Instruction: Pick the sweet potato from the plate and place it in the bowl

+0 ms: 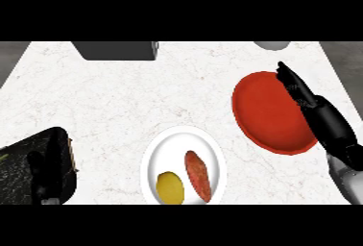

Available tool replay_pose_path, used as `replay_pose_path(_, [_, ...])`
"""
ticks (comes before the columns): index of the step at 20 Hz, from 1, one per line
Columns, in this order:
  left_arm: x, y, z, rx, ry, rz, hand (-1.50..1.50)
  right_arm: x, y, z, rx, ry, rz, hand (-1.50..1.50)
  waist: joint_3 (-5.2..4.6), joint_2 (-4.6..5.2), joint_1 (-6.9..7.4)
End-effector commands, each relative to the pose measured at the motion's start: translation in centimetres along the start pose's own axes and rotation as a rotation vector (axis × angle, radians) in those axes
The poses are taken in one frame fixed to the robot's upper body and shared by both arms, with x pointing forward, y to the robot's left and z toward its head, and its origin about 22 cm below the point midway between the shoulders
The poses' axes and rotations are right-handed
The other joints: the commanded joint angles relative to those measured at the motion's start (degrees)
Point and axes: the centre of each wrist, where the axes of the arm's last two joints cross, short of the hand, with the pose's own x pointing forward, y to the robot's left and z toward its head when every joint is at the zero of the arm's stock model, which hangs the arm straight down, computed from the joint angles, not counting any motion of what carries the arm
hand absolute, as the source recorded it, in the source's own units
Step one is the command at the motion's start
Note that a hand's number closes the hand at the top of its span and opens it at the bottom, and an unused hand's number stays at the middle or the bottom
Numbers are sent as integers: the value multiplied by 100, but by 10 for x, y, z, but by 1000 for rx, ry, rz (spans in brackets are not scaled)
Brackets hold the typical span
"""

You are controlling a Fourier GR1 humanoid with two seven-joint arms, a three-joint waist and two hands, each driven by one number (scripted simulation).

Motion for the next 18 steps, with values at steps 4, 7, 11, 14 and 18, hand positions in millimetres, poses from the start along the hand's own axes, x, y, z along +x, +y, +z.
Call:
replay_pose_path(4, [84,-26,-16,-169,-374,-49,0,-15,81,-11,398,-74,-480,150,217,179,518])
replay_pose_path(7, [124,-45,-15,-261,-502,-57,0,-23,32,-30,317,-78,-59,150,183,104,340])
replay_pose_path(11, [135,-53,-10,-313,-532,-64,0,-77,70,-18,309,-84,-702,-150,202,209,550])
replay_pose_path(14, [153,-49,-18,-297,-515,-79,0,-83,48,-23,486,-220,-685,-150,187,139,432])
replay_pose_path(18, [152,-48,-20,-303,-500,-81,0,-82,6,-43,617,-250,-509,-150,163,94,379])
